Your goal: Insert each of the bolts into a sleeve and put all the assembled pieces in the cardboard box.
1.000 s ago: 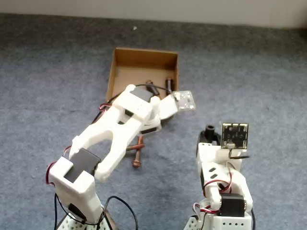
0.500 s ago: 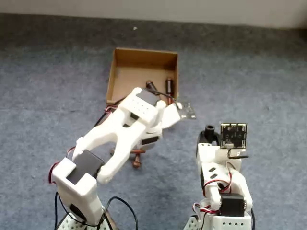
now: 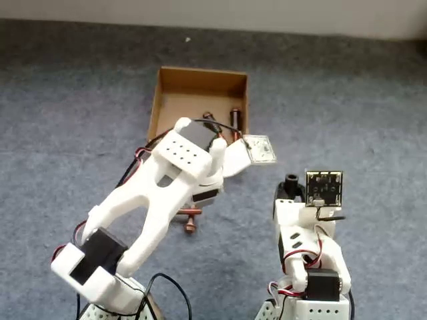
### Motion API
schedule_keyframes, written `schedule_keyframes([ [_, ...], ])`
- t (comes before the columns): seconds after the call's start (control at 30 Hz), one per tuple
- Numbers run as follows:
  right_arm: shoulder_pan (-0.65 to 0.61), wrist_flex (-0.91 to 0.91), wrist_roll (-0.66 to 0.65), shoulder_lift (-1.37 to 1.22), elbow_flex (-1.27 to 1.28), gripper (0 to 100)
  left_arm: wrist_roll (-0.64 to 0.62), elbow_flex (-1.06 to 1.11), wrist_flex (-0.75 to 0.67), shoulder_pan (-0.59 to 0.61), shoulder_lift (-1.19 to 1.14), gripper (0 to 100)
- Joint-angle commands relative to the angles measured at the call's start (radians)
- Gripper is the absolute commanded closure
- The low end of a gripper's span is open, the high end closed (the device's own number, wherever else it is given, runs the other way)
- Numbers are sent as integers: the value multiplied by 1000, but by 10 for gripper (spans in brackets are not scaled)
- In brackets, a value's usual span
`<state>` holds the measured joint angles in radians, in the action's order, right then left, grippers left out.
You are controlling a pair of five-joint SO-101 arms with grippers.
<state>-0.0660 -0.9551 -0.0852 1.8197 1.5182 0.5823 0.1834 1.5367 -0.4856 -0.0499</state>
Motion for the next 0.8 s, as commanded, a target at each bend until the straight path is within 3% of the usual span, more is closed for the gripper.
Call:
schedule_keyframes([
  [0.0, 5, 25, -14, 16, -10, 992, -8, 58, -6, -28, 48, 895],
  [0.23, 5, 25, -14, 16, -10, 992, -63, 182, -204, -65, -36, 894],
  [0.43, 5, 25, -14, 16, -10, 992, -91, 173, -284, -35, -180, 899],
  [0.6, 5, 25, -14, 16, -10, 992, -92, 140, -290, -15, -173, 996],
  [0.77, 5, 25, -14, 16, -10, 992, -176, 119, -232, -48, -13, 995],
])
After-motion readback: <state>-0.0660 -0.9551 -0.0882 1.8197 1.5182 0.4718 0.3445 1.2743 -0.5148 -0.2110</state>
